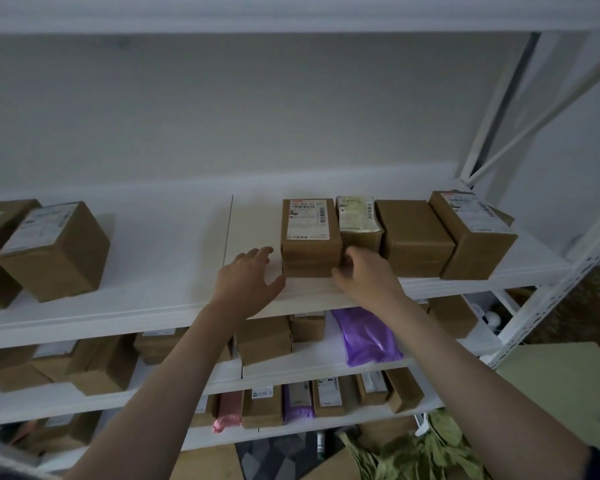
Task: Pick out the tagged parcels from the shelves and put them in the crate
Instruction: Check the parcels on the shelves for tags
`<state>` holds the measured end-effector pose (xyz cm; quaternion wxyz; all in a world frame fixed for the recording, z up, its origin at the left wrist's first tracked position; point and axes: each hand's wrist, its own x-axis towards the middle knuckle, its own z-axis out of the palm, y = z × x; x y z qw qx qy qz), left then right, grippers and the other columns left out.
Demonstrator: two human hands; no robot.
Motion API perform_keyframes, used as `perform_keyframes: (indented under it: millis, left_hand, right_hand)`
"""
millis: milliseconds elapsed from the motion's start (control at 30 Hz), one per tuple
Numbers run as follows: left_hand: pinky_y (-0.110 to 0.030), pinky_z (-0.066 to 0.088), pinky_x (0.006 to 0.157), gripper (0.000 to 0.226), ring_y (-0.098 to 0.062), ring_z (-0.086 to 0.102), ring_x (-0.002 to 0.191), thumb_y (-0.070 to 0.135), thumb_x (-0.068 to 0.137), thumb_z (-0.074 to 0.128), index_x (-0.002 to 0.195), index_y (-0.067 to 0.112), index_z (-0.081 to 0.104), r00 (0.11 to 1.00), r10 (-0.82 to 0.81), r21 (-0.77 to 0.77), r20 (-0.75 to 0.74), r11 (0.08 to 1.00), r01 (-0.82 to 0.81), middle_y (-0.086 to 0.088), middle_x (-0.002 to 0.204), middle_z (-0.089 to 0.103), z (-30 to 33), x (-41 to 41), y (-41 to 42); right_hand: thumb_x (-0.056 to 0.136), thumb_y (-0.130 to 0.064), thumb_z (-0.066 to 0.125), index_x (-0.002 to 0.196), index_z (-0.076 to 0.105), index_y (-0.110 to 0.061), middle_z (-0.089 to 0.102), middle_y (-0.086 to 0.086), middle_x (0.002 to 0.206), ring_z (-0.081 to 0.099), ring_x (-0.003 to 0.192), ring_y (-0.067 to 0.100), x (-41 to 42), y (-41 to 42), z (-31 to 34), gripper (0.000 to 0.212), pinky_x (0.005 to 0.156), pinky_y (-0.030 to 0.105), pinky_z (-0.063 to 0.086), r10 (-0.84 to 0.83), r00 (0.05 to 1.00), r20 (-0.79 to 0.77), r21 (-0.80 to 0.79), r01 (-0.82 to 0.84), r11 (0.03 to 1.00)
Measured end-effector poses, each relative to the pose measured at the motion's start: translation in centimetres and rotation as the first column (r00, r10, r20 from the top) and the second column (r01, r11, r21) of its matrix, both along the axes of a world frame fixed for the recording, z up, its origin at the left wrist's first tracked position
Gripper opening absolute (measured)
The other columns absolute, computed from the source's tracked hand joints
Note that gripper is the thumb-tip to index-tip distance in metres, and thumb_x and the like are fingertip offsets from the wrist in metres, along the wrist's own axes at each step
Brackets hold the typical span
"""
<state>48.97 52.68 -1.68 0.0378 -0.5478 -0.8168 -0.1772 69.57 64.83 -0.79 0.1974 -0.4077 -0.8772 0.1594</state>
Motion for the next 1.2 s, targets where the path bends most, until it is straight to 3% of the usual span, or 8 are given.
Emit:
perform_keyframes:
  millis: [100,233,367,567,667,733,867,1200]
  left_hand:
    - [-0.037,0.051,0.089,0.07,-0.018,0.058,0.12,0.061,0.088,0.056,0.147,0.026,0.04,0.999,-0.01,0.022,0.048,1.0,0.009,0.008,0.137,0.056,0.2,-0.2,1.3]
    - [-0.033,0.049,0.079,0.057,-0.02,0.06,0.109,0.049,0.086,0.063,0.136,0.026,0.047,0.996,-0.026,0.057,0.088,0.998,0.021,0.004,0.125,0.056,0.2,0.3,2.4]
    - [-0.038,0.051,0.083,0.051,-0.023,0.06,0.107,0.043,0.088,0.063,0.133,0.024,0.049,0.997,-0.04,0.126,0.072,0.991,0.031,0.001,0.125,0.056,-0.8,0.7,2.2]
    - [-0.037,0.055,0.086,0.065,-0.022,0.059,0.113,0.036,0.087,0.068,0.146,0.026,0.041,0.986,-0.066,0.243,0.154,0.97,0.027,0.003,0.139,0.048,-1.3,2.4,0.8]
    - [-0.029,0.053,0.085,0.067,-0.017,0.057,0.115,0.033,0.089,0.07,0.148,0.023,0.04,0.988,-0.101,0.376,0.118,0.925,0.049,0.003,0.144,0.045,-0.3,3.2,-0.4]
    - [-0.025,0.05,0.083,0.065,-0.015,0.057,0.116,0.029,0.09,0.071,0.148,0.02,0.042,0.991,-0.103,0.462,0.09,0.885,0.05,0.003,0.144,0.045,1.2,3.8,-1.2]
    - [-0.025,0.053,0.085,0.066,-0.016,0.055,0.122,0.021,0.089,0.071,0.148,0.014,0.043,0.992,-0.129,0.583,0.0,0.806,0.105,0.0,0.144,0.044,3.4,4.9,-2.4]
    - [-0.029,0.056,0.083,0.069,-0.02,0.056,0.122,0.024,0.089,0.07,0.15,0.014,0.038,0.991,-0.126,0.568,-0.05,0.812,0.132,-0.002,0.147,0.043,3.8,5.4,-3.6]
  right_hand:
    - [0.093,-0.039,0.065,0.094,0.062,-0.018,0.065,-0.004,0.088,0.065,0.08,0.015,-0.8,0.4,0.0,0.021,0.074,0.037,0.058,0.008,1.0,0.001,-0.007,-0.008,1.0]
    - [0.092,-0.038,0.068,0.09,0.061,-0.018,0.065,-0.006,0.08,0.063,0.071,0.01,-1.7,0.7,-0.2,0.022,0.07,0.034,0.059,0.028,0.999,-0.031,0.017,-0.028,0.999]
    - [0.091,-0.036,0.07,0.089,0.061,-0.018,0.065,-0.006,0.08,0.064,0.071,0.01,-2.0,0.8,-0.6,0.021,0.069,0.03,0.058,0.041,0.996,-0.084,0.064,-0.036,0.997]
    - [0.09,-0.035,0.073,0.092,0.065,-0.014,0.064,-0.005,0.084,0.065,0.079,0.015,-1.2,-0.1,-1.1,0.022,0.07,0.027,0.054,0.083,0.986,-0.142,0.153,-0.061,0.986]
    - [0.088,-0.037,0.074,0.091,0.065,-0.012,0.065,0.0,0.085,0.063,0.079,0.015,-0.5,-0.9,-0.6,0.027,0.07,0.032,0.057,0.086,0.964,-0.251,0.235,-0.026,0.972]
    - [0.087,-0.035,0.077,0.092,0.065,-0.01,0.065,0.002,0.087,0.063,0.081,0.016,0.0,-1.3,0.6,0.028,0.071,0.027,0.056,0.107,0.937,-0.332,0.305,-0.001,0.952]
    - [0.084,-0.025,0.081,0.106,0.069,-0.007,0.072,0.006,0.101,0.066,0.099,0.019,1.2,-2.7,3.2,0.03,0.087,0.022,0.05,0.209,0.864,-0.458,0.455,0.026,0.89]
    - [0.084,-0.026,0.08,0.107,0.069,-0.008,0.072,0.005,0.104,0.067,0.103,0.022,2.1,-3.7,3.7,0.031,0.089,0.028,0.054,0.235,0.857,-0.458,0.457,0.001,0.889]
